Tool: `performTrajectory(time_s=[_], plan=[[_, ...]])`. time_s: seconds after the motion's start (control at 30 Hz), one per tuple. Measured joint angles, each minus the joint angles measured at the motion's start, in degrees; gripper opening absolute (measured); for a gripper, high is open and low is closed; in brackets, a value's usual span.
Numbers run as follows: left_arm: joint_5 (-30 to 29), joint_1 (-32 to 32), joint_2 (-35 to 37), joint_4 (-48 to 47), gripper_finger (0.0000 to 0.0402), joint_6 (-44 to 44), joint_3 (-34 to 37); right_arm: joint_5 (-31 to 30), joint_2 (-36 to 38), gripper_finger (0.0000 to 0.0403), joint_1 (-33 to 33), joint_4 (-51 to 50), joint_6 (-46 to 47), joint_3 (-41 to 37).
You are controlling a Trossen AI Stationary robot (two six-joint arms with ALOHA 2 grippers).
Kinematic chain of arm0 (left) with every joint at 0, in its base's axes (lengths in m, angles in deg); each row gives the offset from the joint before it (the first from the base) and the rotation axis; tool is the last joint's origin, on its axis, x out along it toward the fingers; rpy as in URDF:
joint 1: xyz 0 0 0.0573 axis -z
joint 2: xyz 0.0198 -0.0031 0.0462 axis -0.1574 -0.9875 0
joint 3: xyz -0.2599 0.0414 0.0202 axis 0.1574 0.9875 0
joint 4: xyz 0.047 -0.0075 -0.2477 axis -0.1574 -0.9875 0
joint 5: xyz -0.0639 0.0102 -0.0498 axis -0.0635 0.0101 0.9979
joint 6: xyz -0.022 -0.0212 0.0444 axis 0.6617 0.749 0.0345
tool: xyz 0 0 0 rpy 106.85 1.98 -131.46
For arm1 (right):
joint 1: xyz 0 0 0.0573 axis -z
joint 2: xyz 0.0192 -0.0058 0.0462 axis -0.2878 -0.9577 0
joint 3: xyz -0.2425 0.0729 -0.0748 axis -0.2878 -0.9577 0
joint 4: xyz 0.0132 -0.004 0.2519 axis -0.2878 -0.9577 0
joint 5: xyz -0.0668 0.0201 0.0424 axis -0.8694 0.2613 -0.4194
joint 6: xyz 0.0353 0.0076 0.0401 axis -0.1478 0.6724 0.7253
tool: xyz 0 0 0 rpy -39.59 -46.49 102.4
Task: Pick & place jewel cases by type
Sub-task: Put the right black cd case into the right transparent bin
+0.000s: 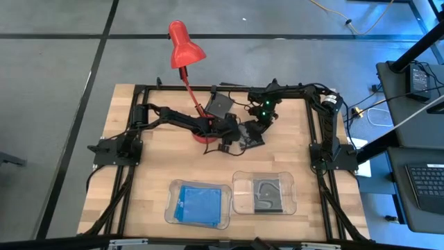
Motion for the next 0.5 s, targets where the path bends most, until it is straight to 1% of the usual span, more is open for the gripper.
performTrajectory(time_s=[0.1, 0.23, 0.33, 0.5], plan=[[-0.2, 0.1, 0.0, 0.1, 0.0191, -2.7, 0.0, -1.2, 0.0, 0.0133, 0.0, 0.0, 1.1, 0.1], [-0.5, 0.5, 0.0, 0.2, 0.0189, 0.3, 0.0, -1.0, 0.0, 0.0133, -0.1, 0.0, -1.7, 0.1], [-1.0, 0.8, 0.0, 0.3, 0.0190, 1.0, 0.0, 1.0, 0.0, 0.0133, -0.1, 0.3, -3.3, 0.0], [-4.7, 1.9, -0.1, 1.2, 0.0190, -0.4, 0.1, 2.4, -0.1, 0.0133, 0.0, 0.8, -3.8, -0.1]])
